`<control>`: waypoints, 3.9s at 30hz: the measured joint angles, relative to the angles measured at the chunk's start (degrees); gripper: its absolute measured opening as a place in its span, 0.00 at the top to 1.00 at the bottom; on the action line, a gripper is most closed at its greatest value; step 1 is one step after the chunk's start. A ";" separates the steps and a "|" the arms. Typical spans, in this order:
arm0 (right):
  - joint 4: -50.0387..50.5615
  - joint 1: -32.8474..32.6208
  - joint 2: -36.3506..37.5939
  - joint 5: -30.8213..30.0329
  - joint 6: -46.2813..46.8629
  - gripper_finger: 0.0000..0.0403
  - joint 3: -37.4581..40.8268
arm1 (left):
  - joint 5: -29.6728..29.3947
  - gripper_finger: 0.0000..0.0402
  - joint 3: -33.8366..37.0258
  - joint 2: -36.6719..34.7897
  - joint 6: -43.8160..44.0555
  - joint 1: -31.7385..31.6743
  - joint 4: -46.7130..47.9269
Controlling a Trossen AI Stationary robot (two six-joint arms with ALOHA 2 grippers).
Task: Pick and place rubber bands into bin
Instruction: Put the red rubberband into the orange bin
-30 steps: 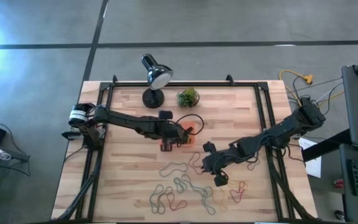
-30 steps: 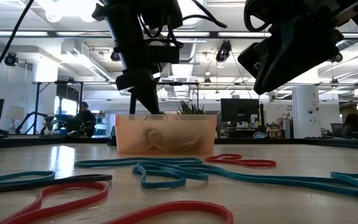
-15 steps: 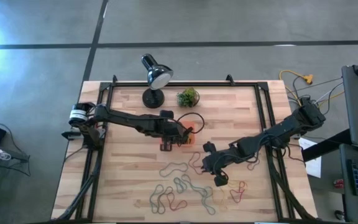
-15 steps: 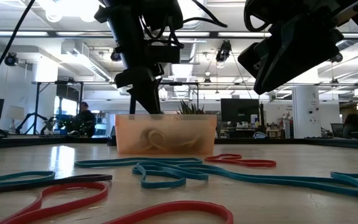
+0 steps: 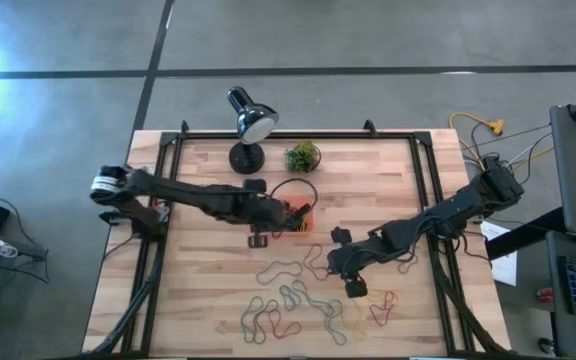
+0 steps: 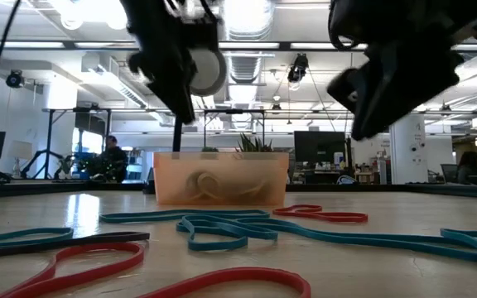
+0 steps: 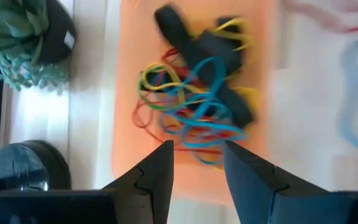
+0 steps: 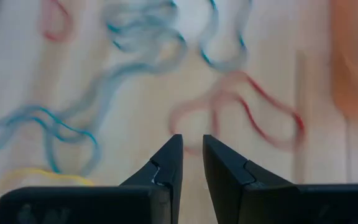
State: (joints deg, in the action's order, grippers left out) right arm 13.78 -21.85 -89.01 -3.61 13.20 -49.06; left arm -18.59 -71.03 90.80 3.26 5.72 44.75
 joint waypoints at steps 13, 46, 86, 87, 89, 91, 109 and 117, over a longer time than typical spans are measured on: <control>14.58 -3.18 0.02 -4.38 14.22 0.86 0.04 | -5.76 0.69 19.01 -21.33 6.93 21.25 -22.07; 15.62 -23.26 2.71 2.60 45.25 0.86 0.02 | -5.79 0.69 38.58 -25.40 6.91 25.16 -44.28; 7.23 -26.86 -0.35 -3.36 48.36 0.86 6.01 | -5.79 0.69 38.95 -25.38 6.91 25.16 -45.35; 6.50 -26.88 -1.30 -2.30 48.34 0.86 6.01 | -5.77 0.69 38.96 -25.38 6.90 25.16 -45.51; 6.48 -26.91 -3.20 -0.07 48.39 0.86 5.74 | -5.78 0.69 39.11 -25.38 6.89 25.16 -45.55; 6.35 -26.91 -4.18 1.89 48.58 0.86 5.13 | -5.77 0.69 39.15 -25.33 6.89 25.16 -45.71; 13.16 -26.85 -3.42 -1.12 46.91 0.98 1.54 | -5.77 0.69 39.20 -25.33 6.87 25.16 -46.12; 27.35 -25.63 -2.21 -10.97 39.92 0.98 -8.21 | -5.77 0.69 39.20 -25.35 6.87 25.16 -46.25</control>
State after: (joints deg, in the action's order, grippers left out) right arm 41.13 -47.47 -91.22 -14.58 53.12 -57.27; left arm -24.36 -31.83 65.45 10.13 30.87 -1.50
